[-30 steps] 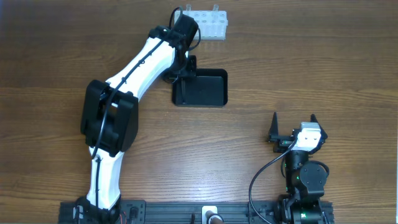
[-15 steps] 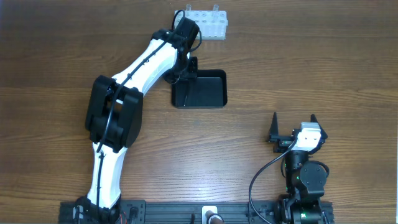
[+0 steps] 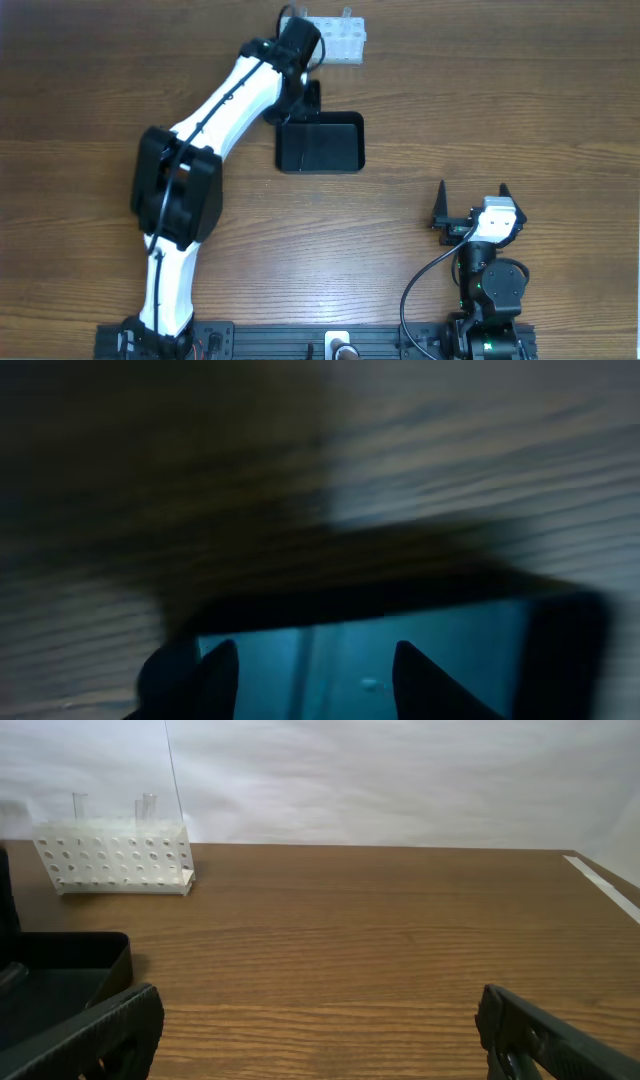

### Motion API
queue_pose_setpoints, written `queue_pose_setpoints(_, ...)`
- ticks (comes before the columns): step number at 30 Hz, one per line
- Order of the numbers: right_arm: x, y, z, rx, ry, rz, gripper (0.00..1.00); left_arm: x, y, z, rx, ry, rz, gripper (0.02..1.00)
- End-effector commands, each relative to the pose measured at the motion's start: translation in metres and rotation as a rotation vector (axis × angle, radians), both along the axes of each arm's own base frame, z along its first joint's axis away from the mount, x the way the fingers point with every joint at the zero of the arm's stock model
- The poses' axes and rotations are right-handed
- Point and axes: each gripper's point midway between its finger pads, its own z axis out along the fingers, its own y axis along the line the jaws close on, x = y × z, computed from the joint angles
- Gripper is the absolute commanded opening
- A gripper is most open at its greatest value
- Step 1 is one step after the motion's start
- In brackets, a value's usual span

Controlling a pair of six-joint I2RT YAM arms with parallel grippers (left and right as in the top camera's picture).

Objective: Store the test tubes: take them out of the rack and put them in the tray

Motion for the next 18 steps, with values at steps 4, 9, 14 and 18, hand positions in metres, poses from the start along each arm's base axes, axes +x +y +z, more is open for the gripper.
queue_pose_setpoints(4, 0.0, -0.001, -0.002, -0.004, 0.001, 0.001, 0.991, 0.04, 0.006, 0.114, -0.01, -0.318, 0.02, 0.59)
queue_pose_setpoints(9, 0.0, -0.001, -0.002, -0.004, 0.001, 0.001, 0.993, 0.067, 0.006, 0.132, 0.026, -0.465, -0.022, 0.645)
queue_pose_setpoints(14, 0.0, -0.001, -0.002, -0.004, 0.001, 0.001, 0.993, 0.091, 0.011, 0.137, 0.109, -0.577, -0.048, 0.748)
queue_pose_setpoints(18, 0.0, -0.001, -0.002, -0.004, 0.001, 0.001, 0.993, 0.11, 0.01, 0.128, 0.13, -0.627, -0.045, 0.809)
